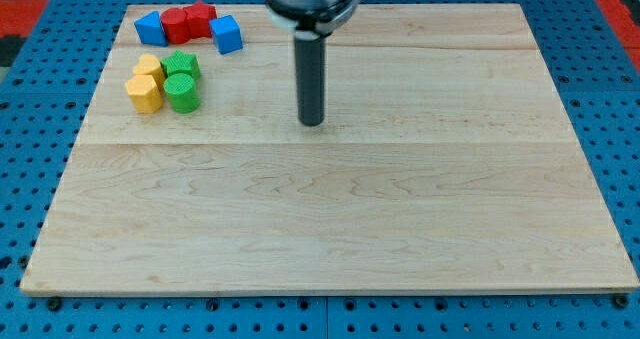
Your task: Move your arm left to the blue triangle
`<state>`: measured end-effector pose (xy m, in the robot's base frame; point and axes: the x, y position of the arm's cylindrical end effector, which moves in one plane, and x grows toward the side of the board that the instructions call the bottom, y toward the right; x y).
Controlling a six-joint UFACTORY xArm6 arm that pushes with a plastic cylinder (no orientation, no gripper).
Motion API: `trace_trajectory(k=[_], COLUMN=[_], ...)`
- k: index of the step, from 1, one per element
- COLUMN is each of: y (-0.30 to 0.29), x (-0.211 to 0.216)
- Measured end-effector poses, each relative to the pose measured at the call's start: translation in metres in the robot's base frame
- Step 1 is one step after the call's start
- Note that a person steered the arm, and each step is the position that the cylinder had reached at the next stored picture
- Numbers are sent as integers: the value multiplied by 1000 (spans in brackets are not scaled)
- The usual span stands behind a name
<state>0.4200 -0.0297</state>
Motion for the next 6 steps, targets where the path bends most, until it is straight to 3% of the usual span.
trace_trajectory(k=[1,3,4,6], y=[-55,-262,-275,-269], x=[40,48,39,-85])
